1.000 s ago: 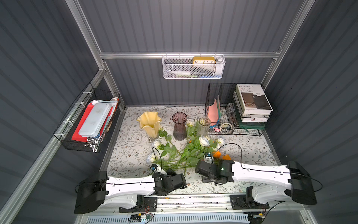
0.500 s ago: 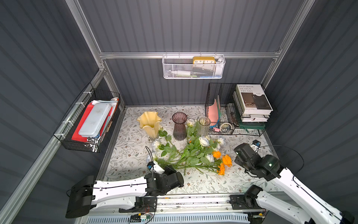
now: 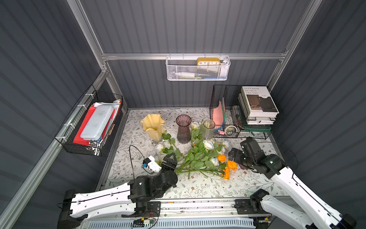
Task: Arrange the flowers in different vases according to their colors
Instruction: Place the distractor at the center of the board, then move the distractor to the center of the board.
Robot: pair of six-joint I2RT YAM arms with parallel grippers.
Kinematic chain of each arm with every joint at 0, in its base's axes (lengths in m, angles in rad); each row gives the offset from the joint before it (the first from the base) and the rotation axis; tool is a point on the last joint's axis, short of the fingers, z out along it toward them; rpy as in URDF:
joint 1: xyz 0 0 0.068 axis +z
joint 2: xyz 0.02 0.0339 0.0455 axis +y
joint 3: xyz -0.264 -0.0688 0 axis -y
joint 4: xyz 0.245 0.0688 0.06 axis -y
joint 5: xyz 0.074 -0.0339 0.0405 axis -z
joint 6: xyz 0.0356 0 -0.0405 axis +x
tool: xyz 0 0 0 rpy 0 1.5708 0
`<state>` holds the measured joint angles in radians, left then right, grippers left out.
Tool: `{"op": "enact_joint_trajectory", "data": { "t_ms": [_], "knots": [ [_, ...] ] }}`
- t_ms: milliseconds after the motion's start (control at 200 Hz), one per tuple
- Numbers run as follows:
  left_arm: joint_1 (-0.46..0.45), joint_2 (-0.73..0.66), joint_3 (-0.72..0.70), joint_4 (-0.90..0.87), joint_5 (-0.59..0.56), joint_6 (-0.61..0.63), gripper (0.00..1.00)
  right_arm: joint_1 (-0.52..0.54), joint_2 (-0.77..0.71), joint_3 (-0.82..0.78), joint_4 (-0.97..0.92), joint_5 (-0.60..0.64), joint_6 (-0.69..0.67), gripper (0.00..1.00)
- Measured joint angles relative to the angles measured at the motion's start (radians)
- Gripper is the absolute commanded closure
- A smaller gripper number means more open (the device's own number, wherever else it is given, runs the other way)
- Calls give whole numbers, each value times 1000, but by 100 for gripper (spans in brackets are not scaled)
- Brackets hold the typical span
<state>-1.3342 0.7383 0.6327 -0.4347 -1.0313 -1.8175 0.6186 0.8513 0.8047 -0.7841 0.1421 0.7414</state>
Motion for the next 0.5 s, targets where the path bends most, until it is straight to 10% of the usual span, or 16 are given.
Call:
{"op": "enact_joint_trajectory", "data": {
  "t_ms": [240, 500],
  "knots": [
    [1, -52, 150, -141, -52, 36, 22, 572, 365, -43, 338, -68, 159, 44],
    [3, -32, 270, -161, -68, 188, 21, 716, 752, 74, 649, -169, 241, 84]
  ]
}}
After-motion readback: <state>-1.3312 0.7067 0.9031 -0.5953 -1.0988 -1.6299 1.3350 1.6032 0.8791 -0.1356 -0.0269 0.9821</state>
